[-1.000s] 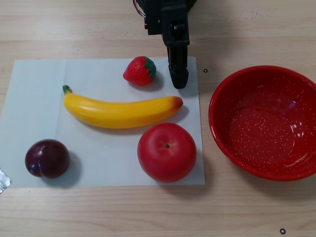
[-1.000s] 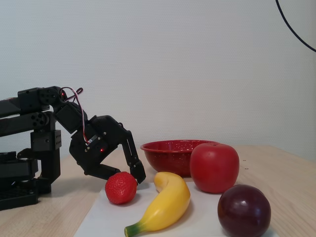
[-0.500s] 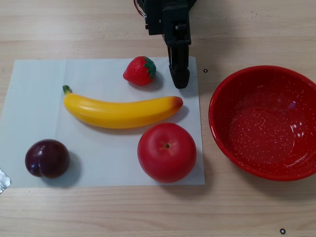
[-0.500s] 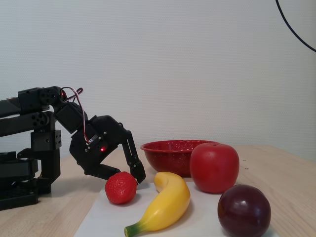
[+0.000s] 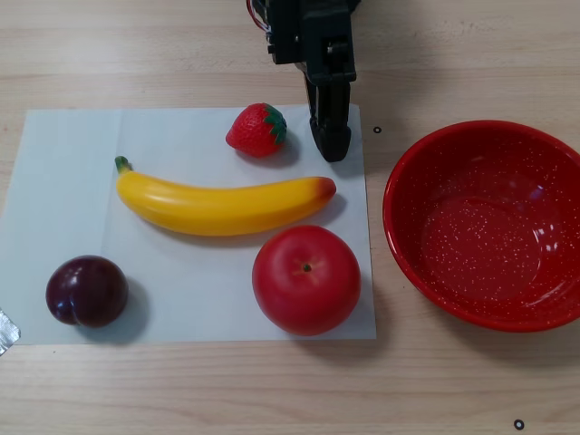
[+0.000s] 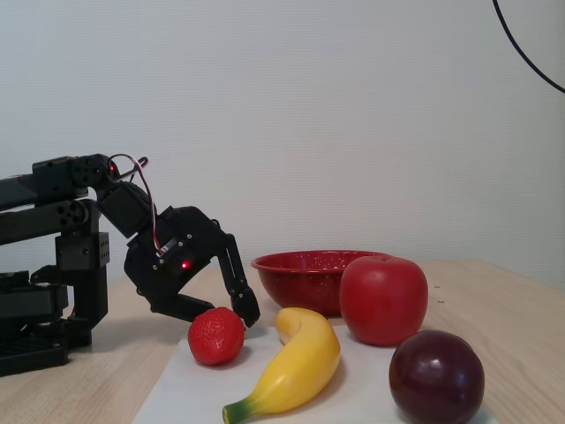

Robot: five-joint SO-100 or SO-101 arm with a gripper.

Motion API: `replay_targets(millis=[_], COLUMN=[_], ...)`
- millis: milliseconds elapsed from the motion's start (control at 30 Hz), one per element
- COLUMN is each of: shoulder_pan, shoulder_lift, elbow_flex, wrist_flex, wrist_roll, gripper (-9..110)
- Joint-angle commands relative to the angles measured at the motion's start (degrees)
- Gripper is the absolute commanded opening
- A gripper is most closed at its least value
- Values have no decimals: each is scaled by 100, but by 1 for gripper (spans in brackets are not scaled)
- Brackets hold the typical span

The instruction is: Grasp the banana and put it in the red bowl.

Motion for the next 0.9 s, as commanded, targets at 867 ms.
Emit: replay_targets(millis=[867], shoulder_pan=[-1406], shoulder_lift=[-3841], elbow_flex=[-6530], wrist_flex=[3595], wrist_roll=[721], gripper=[0])
